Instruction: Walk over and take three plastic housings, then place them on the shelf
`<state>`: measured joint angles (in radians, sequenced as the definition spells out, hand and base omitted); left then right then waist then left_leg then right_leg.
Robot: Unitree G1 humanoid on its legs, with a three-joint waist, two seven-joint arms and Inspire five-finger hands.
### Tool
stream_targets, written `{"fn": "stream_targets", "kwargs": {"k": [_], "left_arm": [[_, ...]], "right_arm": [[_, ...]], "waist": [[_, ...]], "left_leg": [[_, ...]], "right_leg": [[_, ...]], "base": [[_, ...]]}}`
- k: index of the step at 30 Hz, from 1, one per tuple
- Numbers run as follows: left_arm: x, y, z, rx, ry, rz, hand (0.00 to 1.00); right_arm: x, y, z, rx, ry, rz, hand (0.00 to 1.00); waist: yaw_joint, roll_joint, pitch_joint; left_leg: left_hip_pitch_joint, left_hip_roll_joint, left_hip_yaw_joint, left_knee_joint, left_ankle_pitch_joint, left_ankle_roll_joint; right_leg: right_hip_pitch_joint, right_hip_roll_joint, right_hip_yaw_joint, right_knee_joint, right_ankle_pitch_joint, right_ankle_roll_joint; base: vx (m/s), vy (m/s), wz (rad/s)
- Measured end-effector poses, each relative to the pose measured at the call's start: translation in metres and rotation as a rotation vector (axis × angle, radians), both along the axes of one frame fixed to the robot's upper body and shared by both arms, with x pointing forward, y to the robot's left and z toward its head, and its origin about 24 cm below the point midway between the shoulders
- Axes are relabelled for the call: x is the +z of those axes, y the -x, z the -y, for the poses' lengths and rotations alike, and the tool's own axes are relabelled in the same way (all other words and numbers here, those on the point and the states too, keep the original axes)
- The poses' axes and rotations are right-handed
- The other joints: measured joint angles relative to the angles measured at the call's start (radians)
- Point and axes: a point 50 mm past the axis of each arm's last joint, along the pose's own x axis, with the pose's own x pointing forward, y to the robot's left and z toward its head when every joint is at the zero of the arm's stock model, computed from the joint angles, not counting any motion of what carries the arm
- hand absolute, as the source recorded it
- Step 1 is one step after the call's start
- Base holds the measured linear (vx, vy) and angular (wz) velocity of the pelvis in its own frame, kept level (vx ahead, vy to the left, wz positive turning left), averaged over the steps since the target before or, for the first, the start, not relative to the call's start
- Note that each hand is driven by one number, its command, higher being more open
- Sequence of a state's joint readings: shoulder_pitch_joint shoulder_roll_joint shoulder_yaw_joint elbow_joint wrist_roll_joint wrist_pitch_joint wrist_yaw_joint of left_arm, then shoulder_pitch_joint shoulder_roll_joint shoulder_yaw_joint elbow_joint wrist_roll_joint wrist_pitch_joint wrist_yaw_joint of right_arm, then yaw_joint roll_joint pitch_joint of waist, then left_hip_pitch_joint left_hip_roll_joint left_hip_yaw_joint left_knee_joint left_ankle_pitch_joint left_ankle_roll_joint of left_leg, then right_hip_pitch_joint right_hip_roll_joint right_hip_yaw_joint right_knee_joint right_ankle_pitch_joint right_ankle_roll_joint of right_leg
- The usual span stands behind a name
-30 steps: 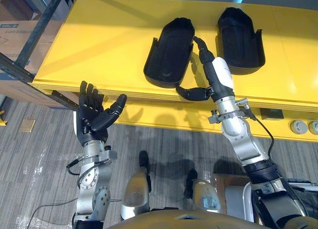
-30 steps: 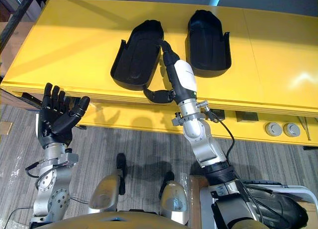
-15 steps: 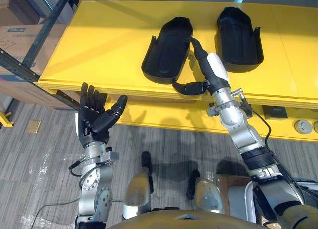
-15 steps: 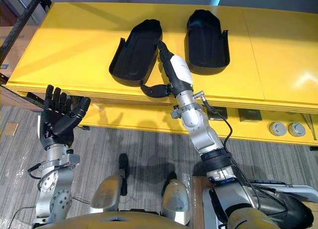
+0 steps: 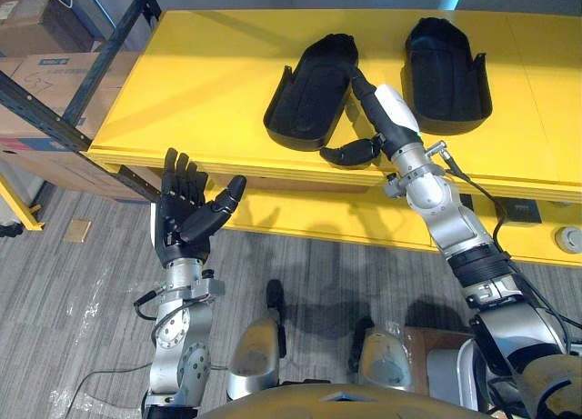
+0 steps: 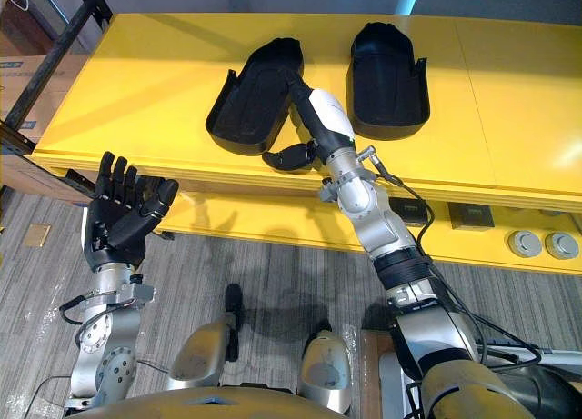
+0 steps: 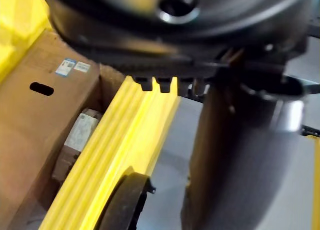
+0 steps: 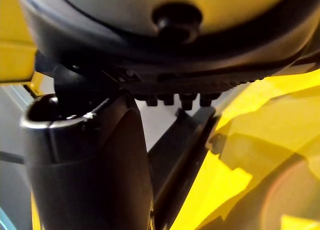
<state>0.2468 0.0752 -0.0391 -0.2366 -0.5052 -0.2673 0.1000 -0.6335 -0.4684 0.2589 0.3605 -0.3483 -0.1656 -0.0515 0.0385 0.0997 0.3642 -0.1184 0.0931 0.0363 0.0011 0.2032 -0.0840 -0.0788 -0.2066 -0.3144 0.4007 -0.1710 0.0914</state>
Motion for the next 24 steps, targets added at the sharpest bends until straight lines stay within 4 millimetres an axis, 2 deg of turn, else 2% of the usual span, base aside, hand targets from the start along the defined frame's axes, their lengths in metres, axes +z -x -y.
{"fn": "stream_targets", "kwargs": {"k": [8,12,15,17,20,22,24], "left_arm": [[-0.001,0.002,0.003,-0.004,0.023,0.002,1.00],[-0.004,0.005,0.003,-0.010,0.034,-0.009,1.00],[-0.004,0.005,0.005,-0.024,0.044,-0.007,1.00],[-0.004,0.005,0.009,-0.049,0.049,-0.004,1.00],[-0.004,0.004,0.015,-0.078,0.051,0.001,1.00],[-0.003,0.004,0.017,-0.083,0.042,0.003,1.00],[0.003,0.004,0.016,-0.079,0.015,0.022,1.00]], "right_arm": [[-0.001,-0.004,0.002,-0.007,0.004,-0.019,1.00],[0.000,-0.003,0.000,0.012,0.001,-0.011,1.00],[0.011,0.003,-0.010,0.056,-0.013,0.042,1.00],[0.022,0.014,-0.021,0.110,-0.031,0.107,1.00],[0.037,0.049,-0.037,0.238,-0.158,0.201,1.00],[0.035,0.073,-0.038,0.301,-0.240,0.204,1.00],[0.027,0.086,-0.032,0.308,-0.274,0.174,1.00]], "waist": [[0.017,0.028,-0.015],[0.017,0.029,-0.016],[0.017,0.029,-0.016],[0.018,0.029,-0.016],[0.013,0.029,-0.022],[0.008,0.027,-0.039],[0.004,0.017,-0.052]], "left_leg": [[0.006,-0.002,-0.013,-0.017,0.009,0.006],[0.007,-0.002,-0.015,-0.022,0.014,0.002],[0.009,-0.001,-0.010,-0.023,0.017,-0.001],[0.015,-0.001,-0.003,-0.023,0.013,0.000],[0.023,0.000,0.008,-0.024,0.003,0.006],[0.023,0.000,0.021,-0.024,0.001,0.004],[0.024,0.000,0.030,-0.024,-0.004,0.003]], "right_leg": [[0.011,-0.001,-0.016,-0.001,-0.006,-0.004],[0.011,-0.001,-0.021,-0.001,-0.001,-0.001],[0.011,0.000,-0.016,-0.003,0.001,0.000],[0.012,0.000,-0.009,-0.005,0.001,0.001],[0.019,0.002,-0.002,-0.019,0.003,0.004],[0.019,0.004,0.008,-0.034,0.009,0.011],[0.020,0.006,0.017,-0.046,0.014,0.016]], "base": [[-0.01,0.003,0.06],[0.01,0.000,0.03],[0.01,0.003,-0.04],[0.02,0.008,-0.10],[0.02,0.007,-0.09],[0.04,0.011,-0.14],[0.04,0.014,-0.12]]}}
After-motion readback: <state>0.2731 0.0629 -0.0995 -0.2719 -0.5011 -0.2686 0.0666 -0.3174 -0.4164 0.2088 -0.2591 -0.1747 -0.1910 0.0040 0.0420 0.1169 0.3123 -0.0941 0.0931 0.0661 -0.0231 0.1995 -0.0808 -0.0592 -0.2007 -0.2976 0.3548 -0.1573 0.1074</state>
